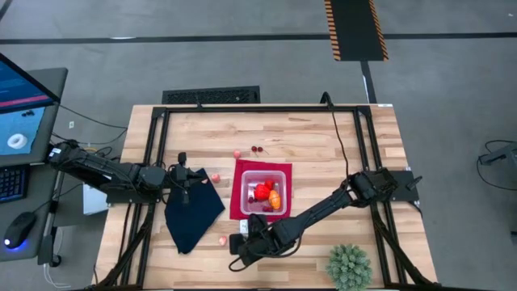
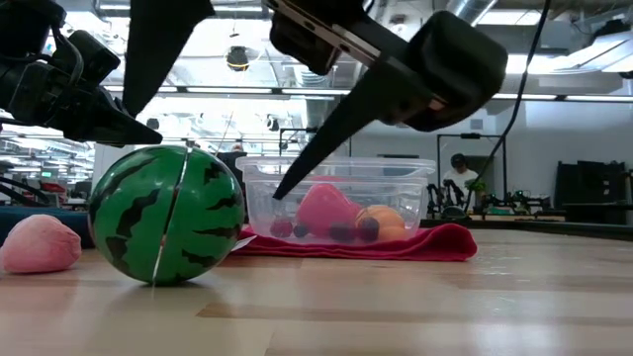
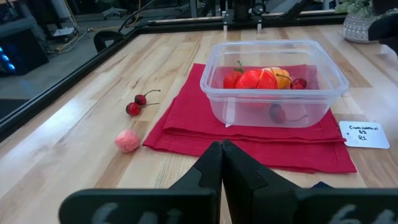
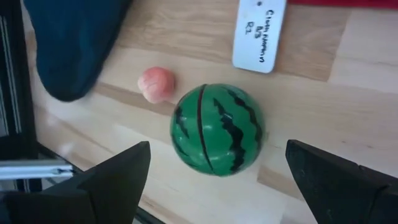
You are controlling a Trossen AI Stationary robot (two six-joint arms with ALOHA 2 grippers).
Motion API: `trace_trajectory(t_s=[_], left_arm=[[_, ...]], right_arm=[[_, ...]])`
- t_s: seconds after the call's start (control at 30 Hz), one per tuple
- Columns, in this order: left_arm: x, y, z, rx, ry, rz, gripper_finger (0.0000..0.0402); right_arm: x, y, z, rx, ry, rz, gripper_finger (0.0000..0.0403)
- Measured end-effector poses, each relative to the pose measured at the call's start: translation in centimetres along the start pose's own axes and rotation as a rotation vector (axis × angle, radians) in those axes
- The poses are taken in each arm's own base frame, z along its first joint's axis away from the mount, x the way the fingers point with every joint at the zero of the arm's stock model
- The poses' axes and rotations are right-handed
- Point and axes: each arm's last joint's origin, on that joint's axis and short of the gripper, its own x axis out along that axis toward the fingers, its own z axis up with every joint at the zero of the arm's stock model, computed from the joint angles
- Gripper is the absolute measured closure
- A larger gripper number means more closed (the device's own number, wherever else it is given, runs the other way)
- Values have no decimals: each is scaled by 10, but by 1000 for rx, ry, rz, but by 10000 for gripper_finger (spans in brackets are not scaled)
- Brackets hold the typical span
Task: Pick and placing Produce into tupperware
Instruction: Put the watermelon in the transparent bin
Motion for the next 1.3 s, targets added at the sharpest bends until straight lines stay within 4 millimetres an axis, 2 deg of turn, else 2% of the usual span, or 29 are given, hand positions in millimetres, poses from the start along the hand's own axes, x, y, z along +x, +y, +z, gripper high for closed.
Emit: trace_trajectory(t_s=[0.27,0.47,0.73,1.3], left_arm=[[0,0,0,-1,0,0,401],[0,0,0,0,0,0,402],[0,0,0,0,0,0,402],[0,0,0,0,0,0,401]], right_arm=[[0,3,-1,-71,6,33,3],[28,-5,-4,-40,21,3,3],[38,-6,3,-31,45,-22,3],[39,-10,20,60,8,-105,3]])
